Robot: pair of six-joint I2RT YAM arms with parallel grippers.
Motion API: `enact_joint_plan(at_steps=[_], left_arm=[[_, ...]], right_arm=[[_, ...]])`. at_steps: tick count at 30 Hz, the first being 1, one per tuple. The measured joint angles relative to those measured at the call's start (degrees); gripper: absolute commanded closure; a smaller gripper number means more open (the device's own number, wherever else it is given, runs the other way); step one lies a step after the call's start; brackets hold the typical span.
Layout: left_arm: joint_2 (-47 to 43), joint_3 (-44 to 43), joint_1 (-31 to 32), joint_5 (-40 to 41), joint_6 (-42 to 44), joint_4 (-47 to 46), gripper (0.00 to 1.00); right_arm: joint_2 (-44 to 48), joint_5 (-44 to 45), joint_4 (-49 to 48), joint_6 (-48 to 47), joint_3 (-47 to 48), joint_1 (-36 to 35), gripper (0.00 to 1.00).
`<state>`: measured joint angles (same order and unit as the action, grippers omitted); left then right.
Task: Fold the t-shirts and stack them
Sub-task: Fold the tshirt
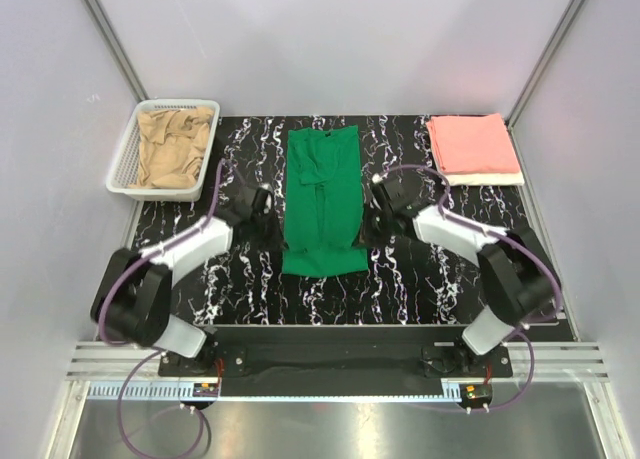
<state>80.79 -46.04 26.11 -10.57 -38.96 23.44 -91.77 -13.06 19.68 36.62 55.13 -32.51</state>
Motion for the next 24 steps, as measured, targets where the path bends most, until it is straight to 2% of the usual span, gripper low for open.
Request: enact_joint_plan(at_steps=[7,12,18,24], left_arm=[[19.96,-20.65,-9.49,-5.22,6.40,0.04,1.00],[31.52,-35.39,-11.85,-8.37,9.09,1.22,1.00],[36.83,-44.57,-12.22,-9.46,10.56,4.66,1.00],[40.00,-51.58,-13.73,-10.08,10.71,6.71,1.00]], right_arm=[[-12.46,-0.26,0.37,-7.17,15.28,7.04,1.00],[-21.09,-1.03,1.42,-9.94,26.51,9.79,1.00],[-27.19,-2.95,5.22,-12.02,37.29,12.85,1.00],[-30.32,-4.55,6.91,-13.00,43.67,15.19,1.00]])
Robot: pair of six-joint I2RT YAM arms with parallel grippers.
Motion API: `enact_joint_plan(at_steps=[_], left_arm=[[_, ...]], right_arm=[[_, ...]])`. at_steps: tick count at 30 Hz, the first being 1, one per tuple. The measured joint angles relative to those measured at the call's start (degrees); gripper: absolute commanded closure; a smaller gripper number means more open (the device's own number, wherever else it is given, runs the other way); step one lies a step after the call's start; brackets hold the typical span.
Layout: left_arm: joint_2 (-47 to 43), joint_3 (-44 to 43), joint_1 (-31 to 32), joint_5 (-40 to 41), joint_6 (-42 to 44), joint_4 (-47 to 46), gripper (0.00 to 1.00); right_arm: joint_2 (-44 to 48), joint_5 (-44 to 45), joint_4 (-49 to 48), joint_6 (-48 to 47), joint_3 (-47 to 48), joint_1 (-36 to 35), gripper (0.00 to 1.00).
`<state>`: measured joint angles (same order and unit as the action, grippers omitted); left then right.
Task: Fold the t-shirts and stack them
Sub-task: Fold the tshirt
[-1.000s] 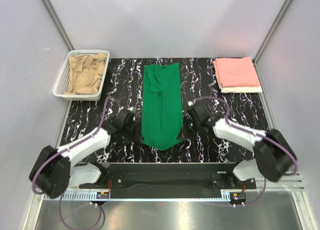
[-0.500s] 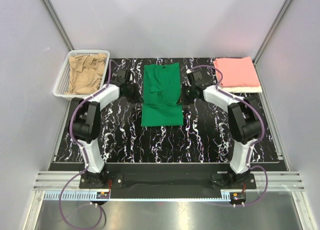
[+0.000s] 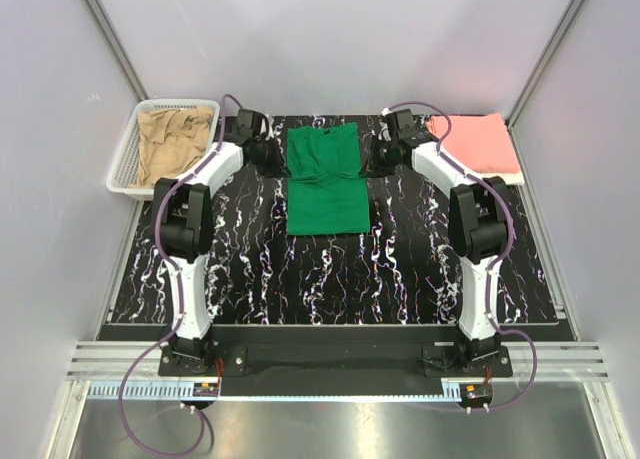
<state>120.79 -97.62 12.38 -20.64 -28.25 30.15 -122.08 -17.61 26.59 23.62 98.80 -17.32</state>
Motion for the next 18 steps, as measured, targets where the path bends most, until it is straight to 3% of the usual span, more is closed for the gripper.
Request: enact_joint_plan(at_steps=[13,15,18], left_arm=[[11.89,-7.39,-2.75,-1.03,0.00,2.43,0.99],[12.31,-8.31,-2.75,-1.05,0.07,2.60,0.93],[12.70,-9.68,-2.84,-1.51,0.37,2.78,0.81]], right_arm=[[-9.49,-3.54,0.79,-2.10,6.43,1.95,0.99],[-9.51,-3.54,0.81,-2.47,7.02,1.97,0.94],[-9.81,-3.54,0.76,-2.80,8.63,1.97,0.76]])
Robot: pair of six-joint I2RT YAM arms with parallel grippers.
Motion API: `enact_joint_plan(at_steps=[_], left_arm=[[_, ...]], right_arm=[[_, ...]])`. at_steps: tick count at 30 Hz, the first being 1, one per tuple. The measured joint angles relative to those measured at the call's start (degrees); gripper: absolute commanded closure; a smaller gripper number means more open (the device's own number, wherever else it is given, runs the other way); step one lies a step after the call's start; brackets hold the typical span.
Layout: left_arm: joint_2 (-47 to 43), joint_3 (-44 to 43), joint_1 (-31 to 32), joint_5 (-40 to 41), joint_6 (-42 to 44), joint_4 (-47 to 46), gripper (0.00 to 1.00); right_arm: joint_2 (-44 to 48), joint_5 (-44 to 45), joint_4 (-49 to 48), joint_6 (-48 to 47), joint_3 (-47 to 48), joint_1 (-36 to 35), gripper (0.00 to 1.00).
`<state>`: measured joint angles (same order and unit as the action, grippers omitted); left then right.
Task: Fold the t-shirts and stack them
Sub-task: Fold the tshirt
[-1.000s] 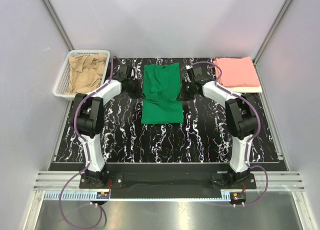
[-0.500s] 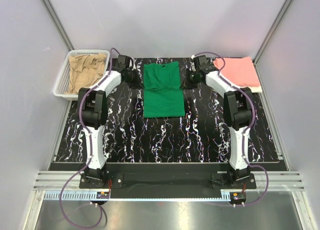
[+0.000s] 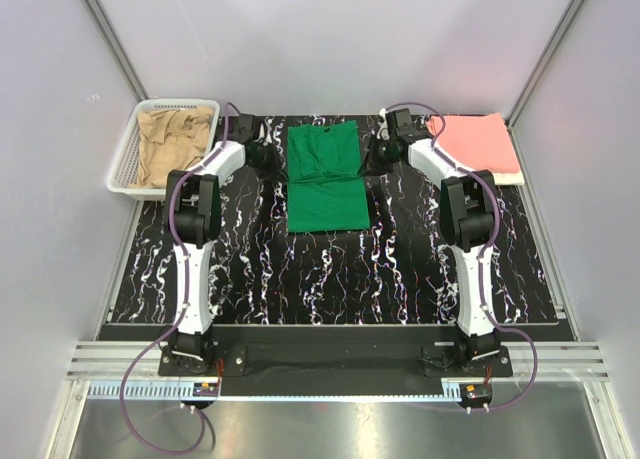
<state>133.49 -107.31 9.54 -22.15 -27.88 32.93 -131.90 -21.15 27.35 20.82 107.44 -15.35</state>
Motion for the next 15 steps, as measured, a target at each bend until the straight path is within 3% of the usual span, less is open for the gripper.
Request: enact_joint_plan(at_steps=[1,5,11,15], left_arm=[[0.02,-0.26,-0.04,-0.17,0.09,0.00,0.77],[-0.28,-0.74,-0.28,-0.22,0.94,0.04,0.68],[-4.68,1.84,0.09,1.75,2.62,0.13,0.70],[-8.37,5.73,1.14,2.67,3.45,-1.29,0.81]], right_arm=[[-0.35,0.02,-0.04,-0.17,1.05,0.02,0.68],[-0.70,0.07,-0.07,0.48,2.80,0.44,0.61],[1.81,1.16,0.09,2.64,-1.29,1.01,0.69],[2.95,1.14,0.09,3.65,-4.68,0.87,0.73]])
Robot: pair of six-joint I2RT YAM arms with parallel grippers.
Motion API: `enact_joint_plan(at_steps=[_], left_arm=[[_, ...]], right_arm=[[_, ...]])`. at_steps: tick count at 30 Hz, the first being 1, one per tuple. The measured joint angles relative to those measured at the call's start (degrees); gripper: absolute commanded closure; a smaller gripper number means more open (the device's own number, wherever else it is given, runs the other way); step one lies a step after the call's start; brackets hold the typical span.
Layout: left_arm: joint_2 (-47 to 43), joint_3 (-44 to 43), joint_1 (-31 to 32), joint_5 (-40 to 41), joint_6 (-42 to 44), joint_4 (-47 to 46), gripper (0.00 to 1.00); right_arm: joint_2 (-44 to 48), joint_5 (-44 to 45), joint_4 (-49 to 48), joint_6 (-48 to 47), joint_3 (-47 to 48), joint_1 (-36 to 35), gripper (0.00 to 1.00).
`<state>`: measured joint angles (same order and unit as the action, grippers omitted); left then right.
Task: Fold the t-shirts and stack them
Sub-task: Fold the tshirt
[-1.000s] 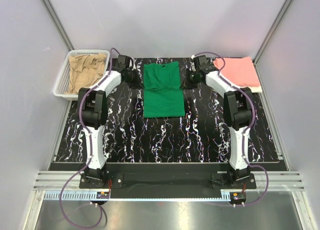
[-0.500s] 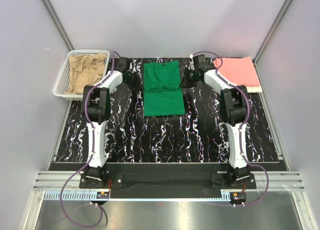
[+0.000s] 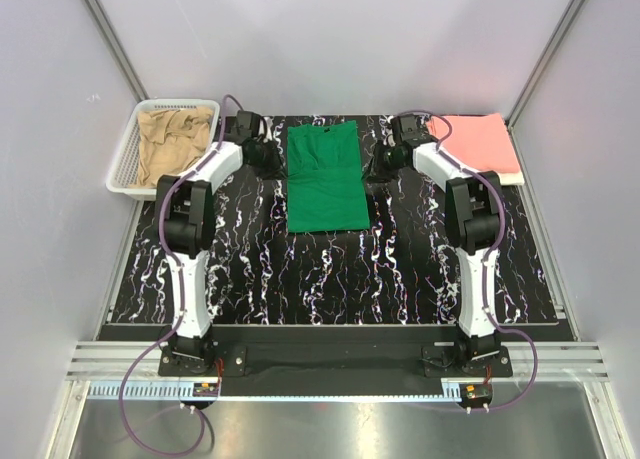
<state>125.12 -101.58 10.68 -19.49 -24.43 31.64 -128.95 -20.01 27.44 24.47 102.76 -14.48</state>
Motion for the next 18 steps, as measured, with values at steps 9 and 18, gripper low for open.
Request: enact_joint_plan(at_steps=[9,18], left_arm=[[0.76,2.60,2.78,0.22,0.94,-1.42,0.77],[6.34,-4.59,1.79,1.22,1.75,-1.70,0.69]], right_arm=[[3.13,-0.42,-0.55,1.40,-6.60,-0.55,0.66],[13.31,-1.68,-0.11,1.53,-19.02,-0.61,0.61]])
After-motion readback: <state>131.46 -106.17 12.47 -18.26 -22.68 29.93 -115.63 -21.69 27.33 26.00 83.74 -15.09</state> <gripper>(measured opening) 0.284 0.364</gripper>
